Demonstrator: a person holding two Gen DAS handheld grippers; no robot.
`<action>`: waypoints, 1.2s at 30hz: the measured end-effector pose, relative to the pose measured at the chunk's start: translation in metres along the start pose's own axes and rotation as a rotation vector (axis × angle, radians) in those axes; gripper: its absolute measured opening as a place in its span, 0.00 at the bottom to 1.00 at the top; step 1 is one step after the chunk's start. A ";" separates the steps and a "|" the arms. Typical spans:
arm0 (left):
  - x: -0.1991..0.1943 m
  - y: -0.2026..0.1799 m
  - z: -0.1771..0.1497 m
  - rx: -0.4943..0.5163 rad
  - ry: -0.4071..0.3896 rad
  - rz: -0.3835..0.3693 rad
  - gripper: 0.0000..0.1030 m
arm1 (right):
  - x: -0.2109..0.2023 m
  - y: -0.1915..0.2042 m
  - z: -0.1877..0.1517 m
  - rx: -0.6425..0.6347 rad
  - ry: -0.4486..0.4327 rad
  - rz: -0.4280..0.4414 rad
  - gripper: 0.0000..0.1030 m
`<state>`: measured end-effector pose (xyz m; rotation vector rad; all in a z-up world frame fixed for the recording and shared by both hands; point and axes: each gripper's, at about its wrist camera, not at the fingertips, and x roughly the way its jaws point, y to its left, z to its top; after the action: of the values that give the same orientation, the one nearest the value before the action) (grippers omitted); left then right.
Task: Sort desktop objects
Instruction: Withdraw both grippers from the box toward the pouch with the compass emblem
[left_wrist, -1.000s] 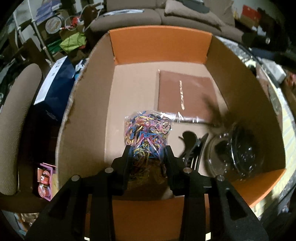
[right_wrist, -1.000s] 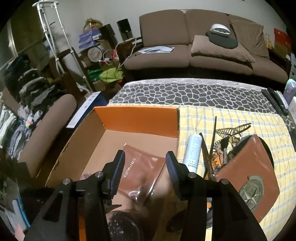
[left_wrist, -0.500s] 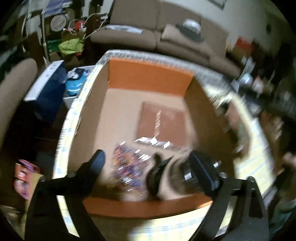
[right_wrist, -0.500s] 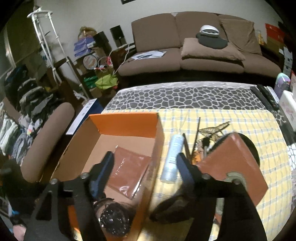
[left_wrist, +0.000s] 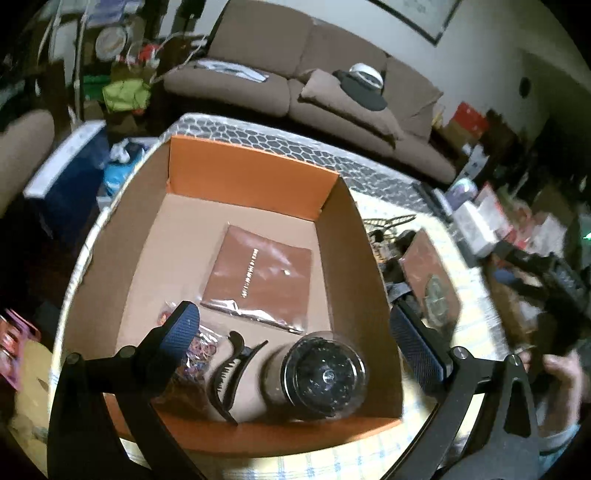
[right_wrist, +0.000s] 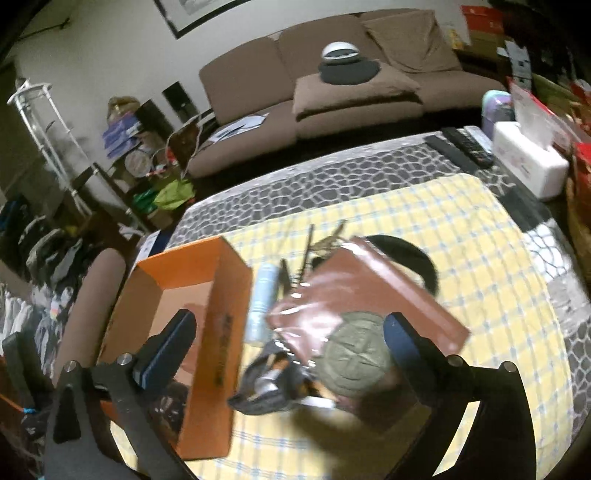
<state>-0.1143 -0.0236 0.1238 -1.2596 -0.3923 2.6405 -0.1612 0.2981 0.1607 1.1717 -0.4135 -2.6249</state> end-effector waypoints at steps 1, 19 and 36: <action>0.001 -0.006 -0.001 0.021 0.000 0.023 1.00 | -0.003 -0.004 -0.002 0.001 -0.002 -0.015 1.00; 0.016 -0.114 -0.015 0.160 -0.001 -0.018 1.00 | -0.016 -0.058 -0.027 -0.025 0.033 -0.196 1.00; 0.073 -0.187 -0.054 0.326 0.118 -0.082 1.00 | 0.017 -0.135 -0.024 0.134 0.143 -0.150 1.00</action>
<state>-0.1067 0.1823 0.0964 -1.2523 0.0071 2.4218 -0.1675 0.4147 0.0868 1.4765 -0.4987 -2.6497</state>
